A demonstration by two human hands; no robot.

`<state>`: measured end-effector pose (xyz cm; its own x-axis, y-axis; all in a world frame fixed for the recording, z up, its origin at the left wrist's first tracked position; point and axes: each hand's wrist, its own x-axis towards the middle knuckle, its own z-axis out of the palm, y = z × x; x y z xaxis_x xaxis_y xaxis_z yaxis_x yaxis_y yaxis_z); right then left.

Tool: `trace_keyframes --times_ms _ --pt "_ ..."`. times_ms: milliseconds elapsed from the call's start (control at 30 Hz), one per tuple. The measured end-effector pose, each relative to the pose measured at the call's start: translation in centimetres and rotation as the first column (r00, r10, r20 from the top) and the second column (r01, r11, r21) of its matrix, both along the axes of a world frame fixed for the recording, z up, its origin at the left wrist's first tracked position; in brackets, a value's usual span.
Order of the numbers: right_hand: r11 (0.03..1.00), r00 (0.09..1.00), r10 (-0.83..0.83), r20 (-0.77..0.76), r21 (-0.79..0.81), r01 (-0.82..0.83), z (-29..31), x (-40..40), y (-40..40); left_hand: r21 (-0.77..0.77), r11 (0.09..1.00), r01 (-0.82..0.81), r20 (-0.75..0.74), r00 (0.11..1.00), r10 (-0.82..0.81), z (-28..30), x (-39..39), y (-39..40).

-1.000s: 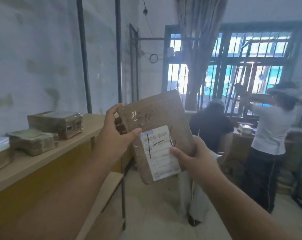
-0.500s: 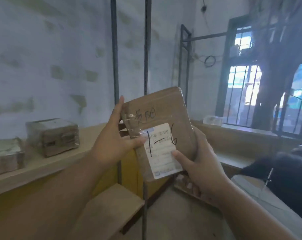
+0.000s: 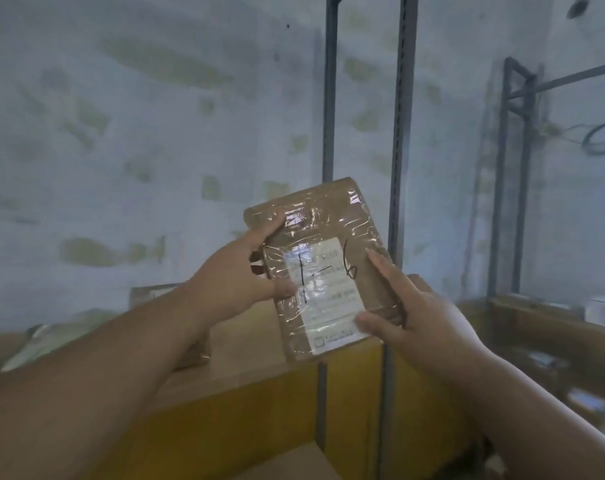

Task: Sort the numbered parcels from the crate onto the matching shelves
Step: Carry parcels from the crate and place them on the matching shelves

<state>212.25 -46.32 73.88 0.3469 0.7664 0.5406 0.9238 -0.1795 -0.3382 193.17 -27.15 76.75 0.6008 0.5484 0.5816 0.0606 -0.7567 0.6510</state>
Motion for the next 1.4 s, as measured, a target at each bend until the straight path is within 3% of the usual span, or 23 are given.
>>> trace_keyframes --times_ms 233,467,700,800,867,967,1133,1300,1400 --pt "0.999 0.998 0.042 0.038 -0.035 -0.04 1.4 4.8 7.7 -0.048 0.992 -0.117 -0.077 0.991 0.113 1.3 3.2 5.5" --pt "0.953 0.958 0.282 -0.052 -0.1 -0.286 0.9 7.6 16.5 -0.169 0.929 -0.329 -0.293 0.917 0.272 1.9 3.1 9.9" --pt "0.868 0.884 0.389 -0.258 -0.219 -0.446 -0.5 8.0 22.6 -0.335 0.84 -0.427 -0.453 0.854 0.254 2.1 3.0 13.1" --pt "0.869 0.889 0.386 -0.247 -0.225 -0.44 -0.4 8.4 23.8 -0.381 0.816 -0.435 -0.444 0.86 0.251 1.7 3.5 14.3" --pt "0.871 0.904 0.37 -0.214 -0.26 -0.418 -0.3 8.5 24.5 -0.332 0.826 -0.456 -0.465 0.841 0.278 1.1 4.0 15.0" --pt "0.866 0.919 0.356 -0.167 -0.309 -0.392 0.3 8.3 25.2 -0.141 0.841 -0.522 -0.542 0.752 0.375 0.5 4.5 15.5" --pt "0.929 0.952 0.298 0.074 -0.25 -0.272 2.1 7.4 24.9 0.178 0.79 -0.587 -0.581 0.585 0.566 0.4 4.2 14.3" --pt "0.913 0.889 0.397 0.229 0.005 -0.409 3.2 5.1 23.8 0.287 0.743 -0.604 -0.376 0.643 0.667 -0.7 2.4 9.8" --pt "0.872 0.855 0.459 0.242 0.061 -0.485 4.1 1.6 22.3 0.343 0.702 -0.624 -0.298 0.636 0.711 -1.4 -1.2 6.2"
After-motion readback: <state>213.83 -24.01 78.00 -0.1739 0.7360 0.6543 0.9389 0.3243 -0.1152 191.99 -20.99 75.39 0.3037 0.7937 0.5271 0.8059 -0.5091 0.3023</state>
